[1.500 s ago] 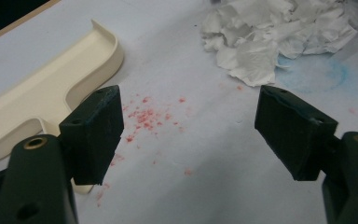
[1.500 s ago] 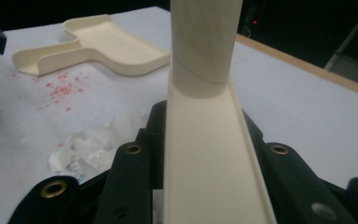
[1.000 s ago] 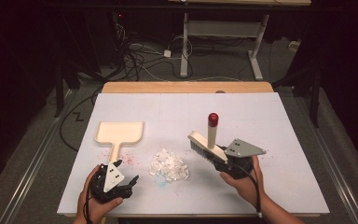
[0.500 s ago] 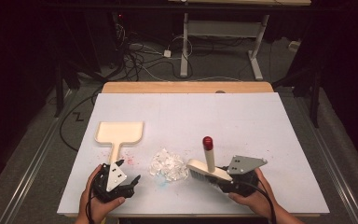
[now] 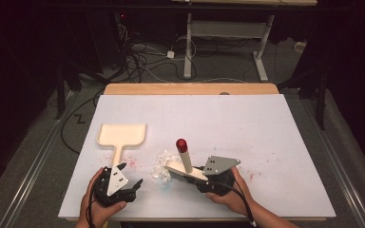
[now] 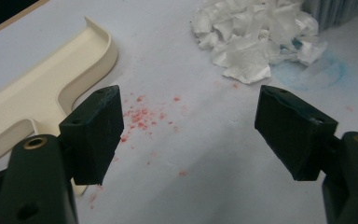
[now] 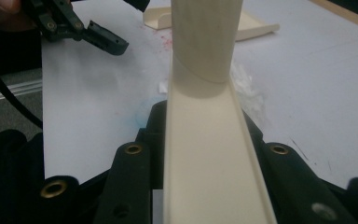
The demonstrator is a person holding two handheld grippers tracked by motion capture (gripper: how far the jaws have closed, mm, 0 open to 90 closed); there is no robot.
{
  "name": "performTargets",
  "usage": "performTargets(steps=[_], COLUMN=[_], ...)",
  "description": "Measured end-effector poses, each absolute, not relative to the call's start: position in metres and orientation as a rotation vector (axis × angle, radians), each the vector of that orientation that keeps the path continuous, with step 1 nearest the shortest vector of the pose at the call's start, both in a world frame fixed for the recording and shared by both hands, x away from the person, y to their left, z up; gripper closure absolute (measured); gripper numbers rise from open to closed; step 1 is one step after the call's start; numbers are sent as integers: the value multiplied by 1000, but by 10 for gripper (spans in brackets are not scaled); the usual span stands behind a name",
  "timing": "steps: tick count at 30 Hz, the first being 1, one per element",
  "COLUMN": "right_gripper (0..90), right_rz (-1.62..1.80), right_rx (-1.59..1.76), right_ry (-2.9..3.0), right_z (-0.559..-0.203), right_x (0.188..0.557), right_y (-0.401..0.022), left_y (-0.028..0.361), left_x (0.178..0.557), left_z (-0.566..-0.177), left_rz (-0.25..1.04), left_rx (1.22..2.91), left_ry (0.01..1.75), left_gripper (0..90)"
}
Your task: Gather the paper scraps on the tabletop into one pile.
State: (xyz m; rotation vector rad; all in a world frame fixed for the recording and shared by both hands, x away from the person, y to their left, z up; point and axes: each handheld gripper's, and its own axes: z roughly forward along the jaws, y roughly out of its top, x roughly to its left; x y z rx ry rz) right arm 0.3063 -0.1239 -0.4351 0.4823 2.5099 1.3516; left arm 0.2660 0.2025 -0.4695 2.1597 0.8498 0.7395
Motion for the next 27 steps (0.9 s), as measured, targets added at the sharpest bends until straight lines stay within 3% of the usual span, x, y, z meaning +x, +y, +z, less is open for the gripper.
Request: performTargets(steps=[17,27], right_gripper=[679,678], right_rz=[1392,1331], right_rx=[463,499], right_ry=[2451,2478], right_z=[-387,-381], right_x=[288,293], right_y=[-192,-221], left_y=[200,202], left_x=[266,266], left_z=[-470,-470], left_rz=[743,736], left_rx=[2168,2162], left_ry=[853,882], left_gripper=[227,227])
